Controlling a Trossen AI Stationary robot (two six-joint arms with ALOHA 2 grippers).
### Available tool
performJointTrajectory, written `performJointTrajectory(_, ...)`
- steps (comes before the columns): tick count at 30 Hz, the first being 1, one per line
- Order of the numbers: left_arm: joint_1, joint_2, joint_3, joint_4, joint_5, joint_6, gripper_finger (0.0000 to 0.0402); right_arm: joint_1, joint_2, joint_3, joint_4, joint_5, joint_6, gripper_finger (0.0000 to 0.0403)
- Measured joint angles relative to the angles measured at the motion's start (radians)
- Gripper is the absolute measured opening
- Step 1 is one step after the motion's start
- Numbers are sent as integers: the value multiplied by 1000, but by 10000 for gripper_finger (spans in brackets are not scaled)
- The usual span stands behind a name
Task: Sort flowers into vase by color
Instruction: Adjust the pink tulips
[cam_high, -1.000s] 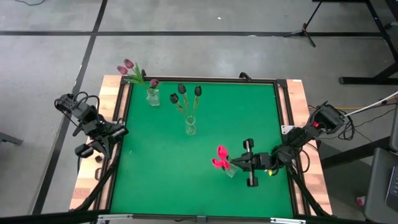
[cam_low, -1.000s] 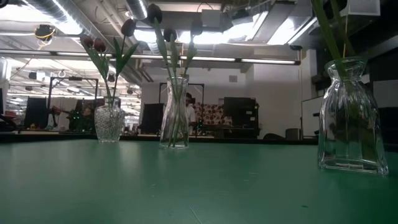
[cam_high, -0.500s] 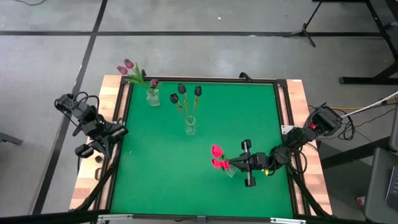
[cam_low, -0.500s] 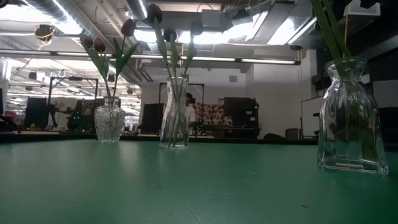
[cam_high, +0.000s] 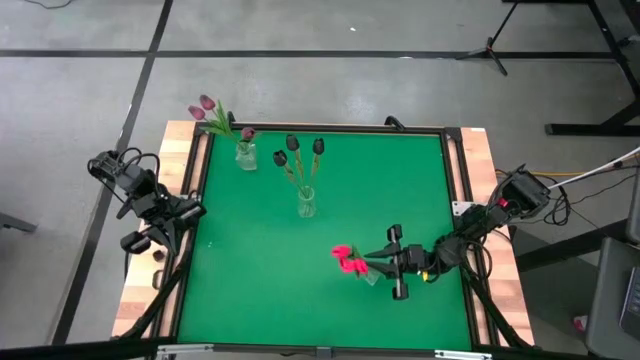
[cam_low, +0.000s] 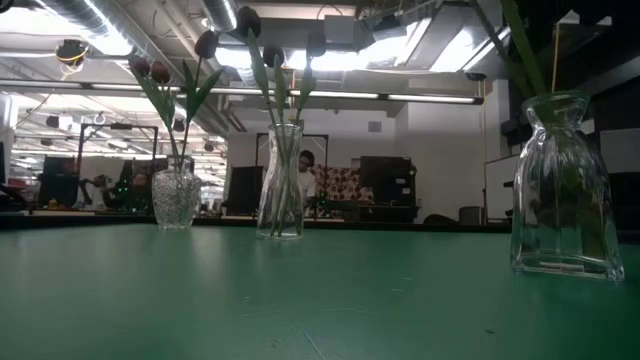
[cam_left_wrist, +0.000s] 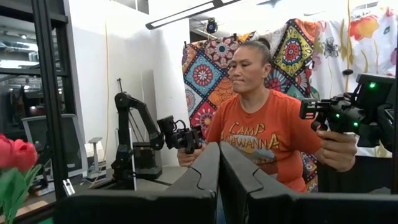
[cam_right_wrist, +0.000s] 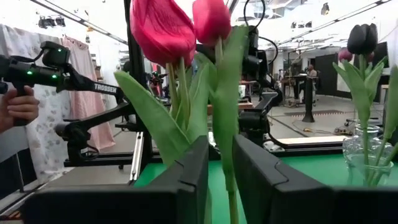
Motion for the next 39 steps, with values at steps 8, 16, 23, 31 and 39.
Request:
performJointTrajectory(8, 0, 0, 0, 0, 0, 0, 0, 15, -15, 0, -9, 89, -17, 85)
performJointTrajectory(16, 0, 0, 0, 0, 0, -1, 0, 42, -16, 0, -73, 219, -52, 84)
performJointTrajectory(23, 0, 26, 0, 18, -323, -218, 0, 101, -85, 0, -69, 409, -175, 83)
performJointTrajectory(31, 0, 220, 1, 148, -344, -367, 0, 199, -136, 1, -71, 656, -274, 83)
performJointTrajectory(39, 13, 552, 0, 362, -474, -409, 0, 252, -136, 1, -75, 681, -273, 83)
